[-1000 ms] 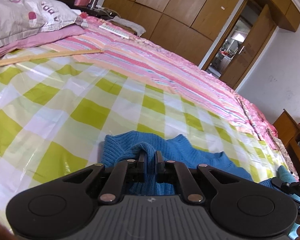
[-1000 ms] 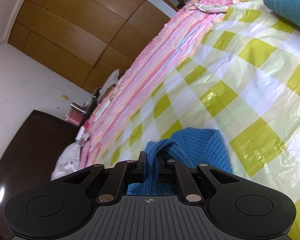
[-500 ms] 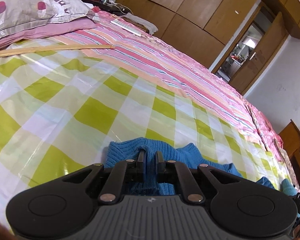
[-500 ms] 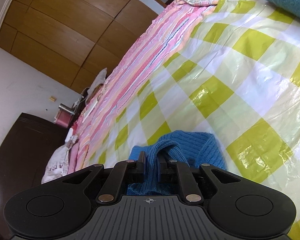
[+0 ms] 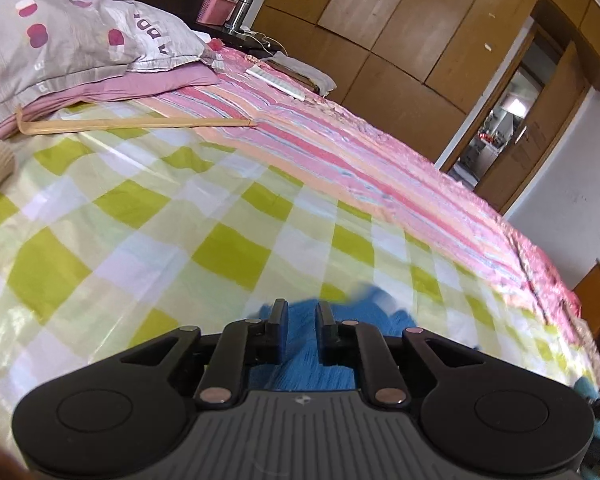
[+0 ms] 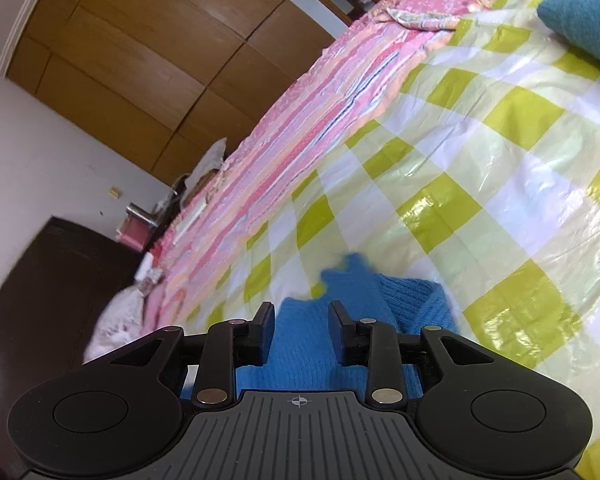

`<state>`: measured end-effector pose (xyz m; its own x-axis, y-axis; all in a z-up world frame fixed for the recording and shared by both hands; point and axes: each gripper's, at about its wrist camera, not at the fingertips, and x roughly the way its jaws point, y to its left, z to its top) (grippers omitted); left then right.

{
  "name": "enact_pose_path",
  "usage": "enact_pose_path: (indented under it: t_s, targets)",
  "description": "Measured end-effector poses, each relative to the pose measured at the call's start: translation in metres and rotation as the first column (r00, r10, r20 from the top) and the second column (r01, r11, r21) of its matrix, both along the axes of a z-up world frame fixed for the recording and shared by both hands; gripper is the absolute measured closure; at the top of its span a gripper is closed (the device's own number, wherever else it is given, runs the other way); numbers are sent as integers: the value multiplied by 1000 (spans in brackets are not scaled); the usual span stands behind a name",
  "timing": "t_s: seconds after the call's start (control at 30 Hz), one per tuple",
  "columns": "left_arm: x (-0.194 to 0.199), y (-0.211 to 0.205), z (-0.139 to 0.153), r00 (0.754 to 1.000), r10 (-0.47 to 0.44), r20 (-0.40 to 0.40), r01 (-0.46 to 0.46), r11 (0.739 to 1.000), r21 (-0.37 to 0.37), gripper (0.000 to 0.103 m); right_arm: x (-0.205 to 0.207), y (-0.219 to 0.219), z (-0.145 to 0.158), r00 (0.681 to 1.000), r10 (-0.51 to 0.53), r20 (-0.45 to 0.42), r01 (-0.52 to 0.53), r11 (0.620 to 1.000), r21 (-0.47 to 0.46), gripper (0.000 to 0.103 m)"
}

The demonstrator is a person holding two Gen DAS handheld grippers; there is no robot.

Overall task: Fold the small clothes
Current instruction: 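Carry the hem over toward the collar with both grippers, then lay the hem down near the collar and open both grippers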

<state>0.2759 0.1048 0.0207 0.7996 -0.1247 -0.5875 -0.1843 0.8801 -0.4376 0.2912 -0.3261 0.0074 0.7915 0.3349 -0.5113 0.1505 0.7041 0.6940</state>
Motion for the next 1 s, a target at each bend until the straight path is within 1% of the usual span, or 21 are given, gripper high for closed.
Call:
enact_pose_path:
  t_s: [0.07,0.13,0.2,0.23,0.27,0.3,0.33,0.4,0.5,0.6,0.67,0.73,0.8,0.87,0.9,0.97,1.0]
  targets:
    - [-11,1,-5,1000,-15,-16,15,1000,10,83,-7,3,2,1000,11,4,-11,998,-59,73]
    - [-24,2,-10,999,-34,-29,35,999,24,82,-17,8,4,1000,23,3,-23,988,-151,72]
    - [-34,2,-15,998,-52,-40,54,997,47,77,-28,13,5,999,43,5,-41,966,-254,72]
    - [-38,1,-17,997,-57,-46,60,996,67,76,-33,16,5,999,52,3,-49,954,-297,72]
    - [-42,-1,-19,997,-63,-50,68,993,94,71,-37,19,4,998,63,-2,-60,939,-340,72]
    - [-44,-3,-20,996,-67,-56,73,991,115,68,-40,20,3,997,71,-9,-70,928,-366,72]
    - [-45,-4,-23,996,-71,-60,78,989,129,67,-43,21,0,997,81,-19,-82,919,-386,72]
    - [-48,-7,-26,994,-84,-74,94,985,142,67,-46,23,-4,994,94,-45,-105,910,-401,72]
    - [-57,-10,-24,993,-93,-70,104,980,169,67,-51,22,-6,992,102,-72,-123,909,-398,72]
    - [-65,-11,-21,991,-118,-68,129,975,178,67,-57,20,-6,989,122,-78,-143,909,-391,72]
    - [-67,-15,-21,988,-134,-80,147,971,189,68,-59,21,-7,988,131,-84,-154,904,-399,72]
    - [-67,-19,-21,986,-145,-85,159,967,199,76,-57,22,-10,985,132,-111,-166,902,-399,72]
    - [-67,-21,-19,985,-149,-89,164,965,203,82,-55,20,-13,983,128,-130,-168,911,-378,73]
    - [-68,-22,-17,984,-155,-88,171,961,218,85,-56,19,-12,982,129,-135,-171,912,-373,79]
    - [-70,-22,-16,984,-157,-86,173,959,223,86,-58,20,-11,982,136,-131,-176,911,-373,85]
    - [-73,-20,-14,985,-156,-79,169,961,217,89,-62,20,-6,982,145,-122,-181,906,-383,89]
    - [-75,-18,-12,986,-152,-71,163,966,202,90,-66,20,-3,983,146,-114,-179,906,-384,91]
